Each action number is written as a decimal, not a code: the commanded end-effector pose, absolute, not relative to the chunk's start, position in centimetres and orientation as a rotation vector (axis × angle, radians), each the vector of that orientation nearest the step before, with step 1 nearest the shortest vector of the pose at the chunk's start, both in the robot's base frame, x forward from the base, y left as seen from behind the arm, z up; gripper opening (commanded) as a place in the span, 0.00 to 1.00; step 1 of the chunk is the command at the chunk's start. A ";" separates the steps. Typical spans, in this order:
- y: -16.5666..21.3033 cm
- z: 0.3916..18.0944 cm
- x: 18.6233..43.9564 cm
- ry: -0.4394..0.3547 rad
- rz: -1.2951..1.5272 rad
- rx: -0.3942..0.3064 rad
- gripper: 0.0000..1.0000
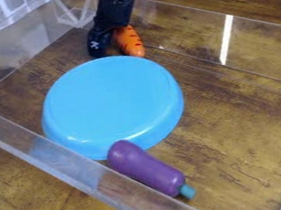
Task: Move the carrot to the right side
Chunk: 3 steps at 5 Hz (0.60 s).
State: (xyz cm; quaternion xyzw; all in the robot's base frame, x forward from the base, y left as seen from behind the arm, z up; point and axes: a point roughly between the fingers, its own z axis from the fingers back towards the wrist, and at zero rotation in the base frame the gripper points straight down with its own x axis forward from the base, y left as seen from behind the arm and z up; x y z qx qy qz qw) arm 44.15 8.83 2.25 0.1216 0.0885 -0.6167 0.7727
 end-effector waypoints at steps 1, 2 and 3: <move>7.8 3.9 44.5 0.148 -1.408 0.294 0.00; 7.9 3.9 44.4 0.147 -1.386 0.293 0.00; 7.9 4.0 44.2 0.144 -1.365 0.292 0.00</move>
